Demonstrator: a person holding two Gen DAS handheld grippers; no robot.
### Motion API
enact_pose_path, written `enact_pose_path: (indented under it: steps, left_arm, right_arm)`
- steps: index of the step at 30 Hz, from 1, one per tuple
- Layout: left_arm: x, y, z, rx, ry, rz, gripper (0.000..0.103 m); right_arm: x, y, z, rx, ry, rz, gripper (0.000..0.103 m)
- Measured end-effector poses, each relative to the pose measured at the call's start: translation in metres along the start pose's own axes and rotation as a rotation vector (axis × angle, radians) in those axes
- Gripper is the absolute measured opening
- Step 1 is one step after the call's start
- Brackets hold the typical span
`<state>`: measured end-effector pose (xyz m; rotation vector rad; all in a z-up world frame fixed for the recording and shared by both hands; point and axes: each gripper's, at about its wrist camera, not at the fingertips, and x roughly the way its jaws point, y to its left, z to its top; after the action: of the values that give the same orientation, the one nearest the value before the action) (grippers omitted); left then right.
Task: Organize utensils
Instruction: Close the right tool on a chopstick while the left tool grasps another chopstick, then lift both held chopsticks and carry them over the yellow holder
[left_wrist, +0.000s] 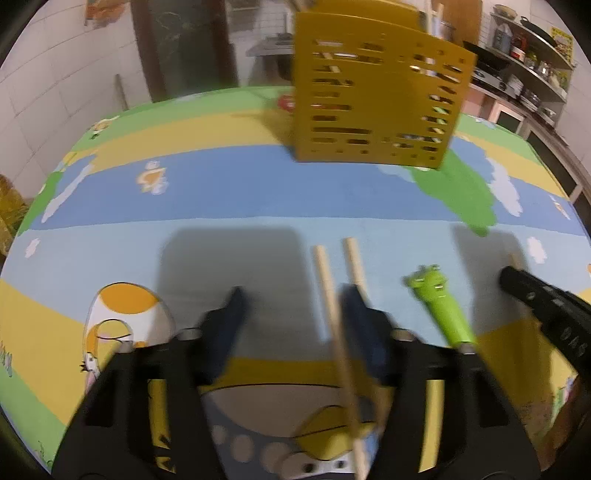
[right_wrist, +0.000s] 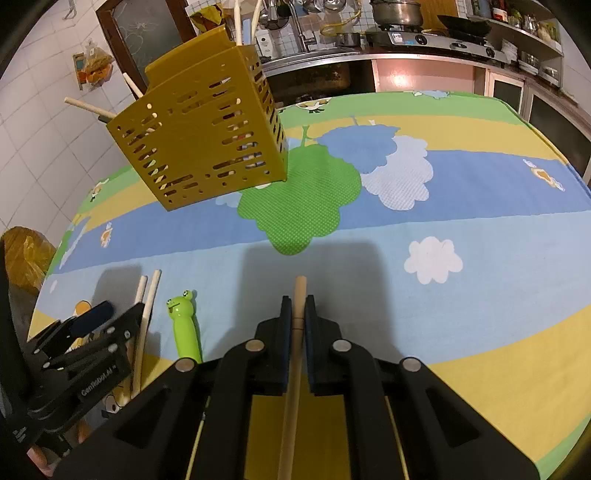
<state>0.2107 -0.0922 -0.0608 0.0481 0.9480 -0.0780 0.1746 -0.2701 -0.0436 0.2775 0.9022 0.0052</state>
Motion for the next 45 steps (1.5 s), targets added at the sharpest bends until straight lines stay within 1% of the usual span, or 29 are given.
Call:
enact_pose_path:
  steps: [1, 2, 3, 4, 7, 8, 12, 16, 19, 22, 26, 31, 38, 42, 45]
  left_arm:
    - [0.0, -0.003, 0.001, 0.001, 0.005, -0.003, 0.033]
    - [0.0, -0.007, 0.003, 0.005, 0.016, -0.009, 0.03]
    - [0.0, -0.01, 0.004, 0.009, 0.022, -0.011, 0.022]
    - [0.001, -0.013, 0.007, 0.013, 0.031, -0.016, 0.018]
    - [0.005, -0.017, 0.013, 0.02, 0.043, -0.02, 0.008]
    - [0.006, -0.017, 0.014, 0.022, 0.045, -0.018, 0.006]
    - [0.007, -0.016, 0.016, 0.016, 0.048, -0.037, 0.005]
    - [-0.001, -0.012, 0.011, 0.016, 0.024, -0.063, 0.005]
    - [-0.015, -0.003, 0.01, 0.004, -0.025, -0.073, 0.005]
    - [-0.034, 0.008, 0.01, -0.015, -0.083, -0.094, 0.005]
    - [-0.066, 0.022, 0.009, -0.031, -0.189, -0.117, 0.005]
    - [-0.1, 0.029, 0.008, -0.016, -0.303, -0.138, 0.005]
    - [-0.133, 0.037, 0.005, -0.03, -0.393, -0.17, 0.005]
    - [-0.145, 0.039, -0.002, -0.027, -0.446, -0.156, 0.005]
    - [-0.149, 0.043, -0.009, -0.028, -0.468, -0.153, 0.005]
  right_arm:
    - [0.0, 0.001, 0.0, -0.005, -0.002, -0.005, 0.007]
    - [-0.001, 0.002, 0.0, -0.011, -0.005, -0.009, 0.007]
    - [-0.001, 0.002, 0.0, -0.016, -0.007, -0.012, 0.007]
    - [-0.002, 0.003, -0.001, -0.02, -0.01, -0.015, 0.007]
    - [-0.002, 0.004, -0.001, -0.023, -0.013, -0.023, 0.007]
    - [-0.002, 0.004, -0.001, -0.023, -0.015, -0.025, 0.007]
    - [-0.006, 0.007, -0.001, -0.042, -0.027, -0.047, 0.007]
    - [-0.015, 0.01, 0.002, -0.046, -0.057, -0.052, 0.006]
    - [-0.026, 0.013, 0.005, -0.053, -0.09, -0.054, 0.006]
    - [-0.042, 0.016, 0.007, -0.057, -0.14, -0.061, 0.006]
    - [-0.067, 0.022, 0.01, -0.071, -0.219, -0.059, 0.006]
    - [-0.096, 0.027, 0.013, -0.078, -0.308, -0.049, 0.006]
    - [-0.126, 0.037, 0.015, -0.086, -0.411, -0.022, 0.006]
    - [-0.14, 0.046, 0.009, -0.105, -0.468, -0.015, 0.006]
    - [-0.149, 0.052, 0.004, -0.12, -0.501, -0.01, 0.006]
